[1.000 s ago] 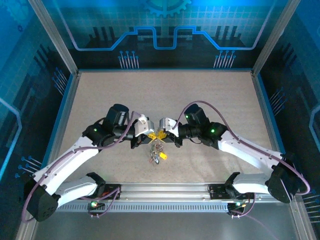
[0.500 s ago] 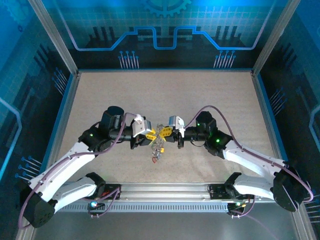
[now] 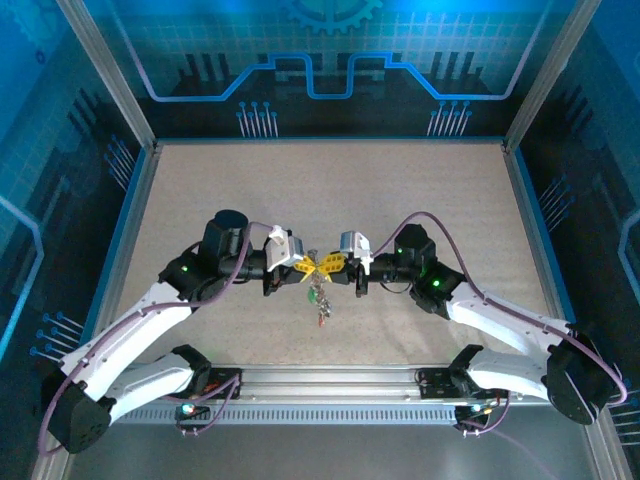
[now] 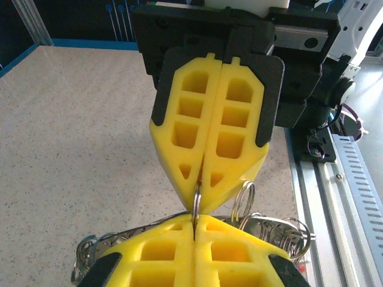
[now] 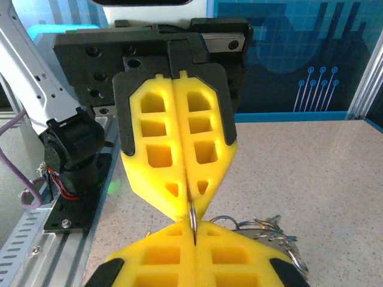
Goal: Put the keys on the keyring
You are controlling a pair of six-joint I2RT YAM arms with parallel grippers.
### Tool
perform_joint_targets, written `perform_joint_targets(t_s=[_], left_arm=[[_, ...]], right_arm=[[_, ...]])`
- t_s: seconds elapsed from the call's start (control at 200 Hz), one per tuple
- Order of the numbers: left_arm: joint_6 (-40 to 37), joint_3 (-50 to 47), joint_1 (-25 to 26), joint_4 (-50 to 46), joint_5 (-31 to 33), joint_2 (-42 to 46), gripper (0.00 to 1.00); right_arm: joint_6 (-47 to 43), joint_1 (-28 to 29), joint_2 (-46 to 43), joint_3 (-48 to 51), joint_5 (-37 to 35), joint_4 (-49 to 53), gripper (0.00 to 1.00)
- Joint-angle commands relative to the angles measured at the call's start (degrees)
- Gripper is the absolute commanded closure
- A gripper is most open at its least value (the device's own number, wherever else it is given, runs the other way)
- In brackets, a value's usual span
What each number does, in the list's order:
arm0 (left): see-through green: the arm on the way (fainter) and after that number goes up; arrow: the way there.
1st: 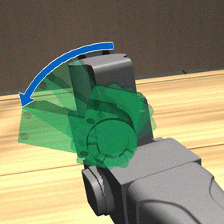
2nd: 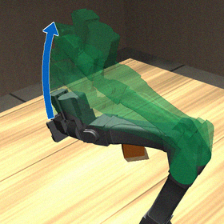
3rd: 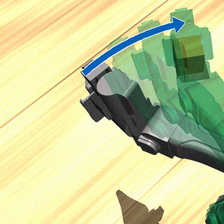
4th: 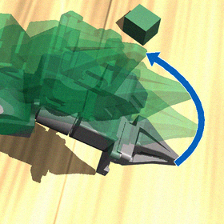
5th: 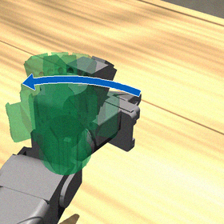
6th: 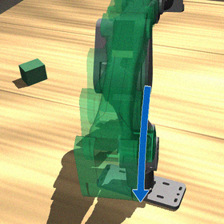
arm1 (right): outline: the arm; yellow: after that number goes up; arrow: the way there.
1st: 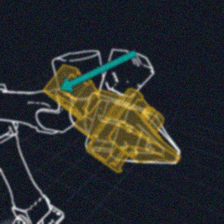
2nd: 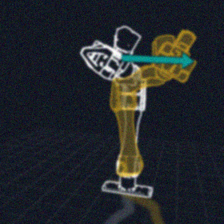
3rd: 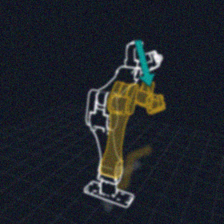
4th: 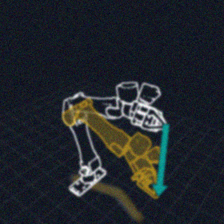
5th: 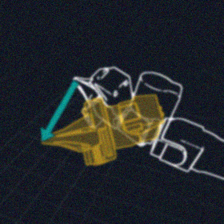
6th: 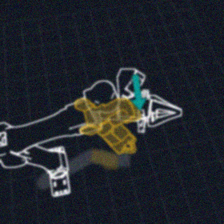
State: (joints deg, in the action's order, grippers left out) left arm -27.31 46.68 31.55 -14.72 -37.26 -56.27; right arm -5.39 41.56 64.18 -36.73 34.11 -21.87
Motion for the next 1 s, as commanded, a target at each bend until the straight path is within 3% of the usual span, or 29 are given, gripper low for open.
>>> perform_joint_targets(t_s=[0.0,0.075,0.28,0.36,0.67,0.996], left_arm=[[-2.1,1.2,0.4,-1.1,-1.2,-0.2,1.00],[-3.7,2.4,0.4,-3.9,0.5,-0.5,1.00],[-5.9,8.0,0.8,-12.1,5.5,-2.3,1.00],[-8.1,10.1,1.3,-15.7,6.6,-3.2,1.00],[-10.3,13.0,2.6,-18.8,7.7,-4.7,1.00],[-9.7,12.6,2.9,-17.5,6.7,-4.2,1.00]], right_arm=[[-1.2,-0.1,-1.3,-0.8,0.4,-2.3,1.00],[-3.1,-0.2,-1.7,-1.7,0.4,0.8,1.00],[-11.7,0.0,-2.7,-5.1,-0.5,14.9,0.77],[-14.3,0.2,-2.7,-6.5,-1.5,18.8,0.73],[-17.8,1.5,-0.6,-10.8,-4.1,25.6,0.71],[-15.1,3.3,2.9,-12.2,-6.4,23.8,0.71]])
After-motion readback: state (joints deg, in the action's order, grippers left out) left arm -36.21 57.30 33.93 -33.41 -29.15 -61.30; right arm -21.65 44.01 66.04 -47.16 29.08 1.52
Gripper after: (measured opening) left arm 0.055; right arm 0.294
